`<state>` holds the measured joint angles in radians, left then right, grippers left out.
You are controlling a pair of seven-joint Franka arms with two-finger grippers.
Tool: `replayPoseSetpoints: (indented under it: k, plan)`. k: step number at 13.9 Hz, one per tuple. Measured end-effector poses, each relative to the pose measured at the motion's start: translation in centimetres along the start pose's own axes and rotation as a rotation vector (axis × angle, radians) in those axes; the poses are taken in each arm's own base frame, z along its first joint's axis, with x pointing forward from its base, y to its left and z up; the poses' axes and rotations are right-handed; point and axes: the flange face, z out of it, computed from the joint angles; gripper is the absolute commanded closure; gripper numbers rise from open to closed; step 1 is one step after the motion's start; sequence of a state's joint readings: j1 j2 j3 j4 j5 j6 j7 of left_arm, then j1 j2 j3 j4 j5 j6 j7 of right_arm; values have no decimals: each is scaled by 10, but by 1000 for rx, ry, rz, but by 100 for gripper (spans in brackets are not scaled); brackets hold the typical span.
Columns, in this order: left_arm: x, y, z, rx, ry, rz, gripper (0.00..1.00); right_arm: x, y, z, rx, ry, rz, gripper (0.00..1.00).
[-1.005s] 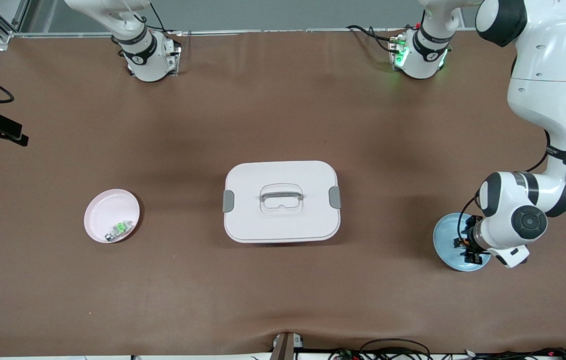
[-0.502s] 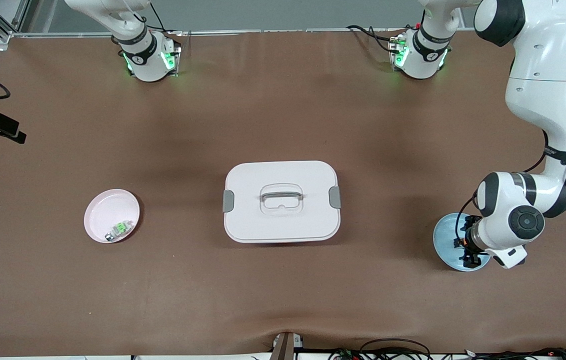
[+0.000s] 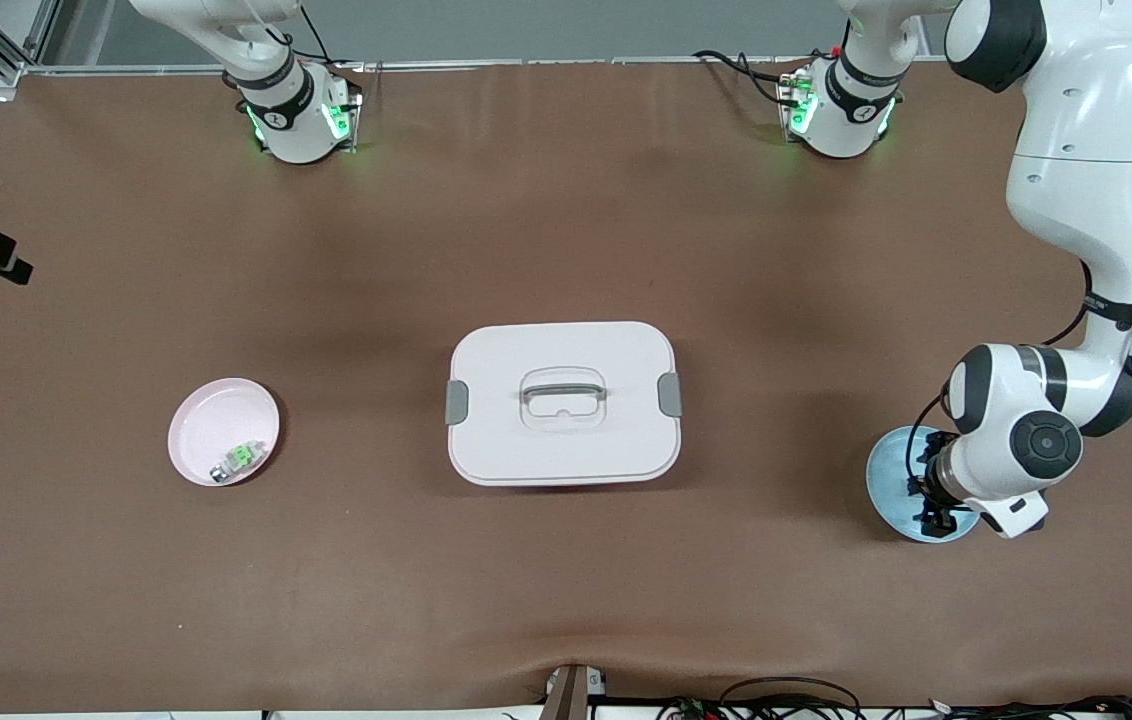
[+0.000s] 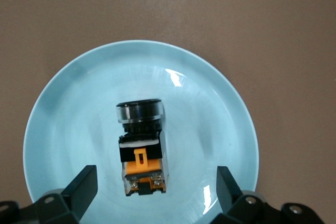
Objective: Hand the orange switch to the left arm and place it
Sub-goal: 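Lower the switch onto the light-blue plate and open the left gripper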
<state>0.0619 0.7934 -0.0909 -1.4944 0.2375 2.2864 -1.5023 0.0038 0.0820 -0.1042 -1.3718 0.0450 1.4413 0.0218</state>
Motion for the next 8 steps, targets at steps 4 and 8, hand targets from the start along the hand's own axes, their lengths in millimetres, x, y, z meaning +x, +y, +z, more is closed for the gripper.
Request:
replayPoseSetpoints:
  k: [4,8]
  plan:
    - [-4,3,-10,-12,3,80,0,0,-1,-2,9,6,4,0]
    - [7,4,-34,-43,-30,231,0,1,7,-2,11,8,22,0]
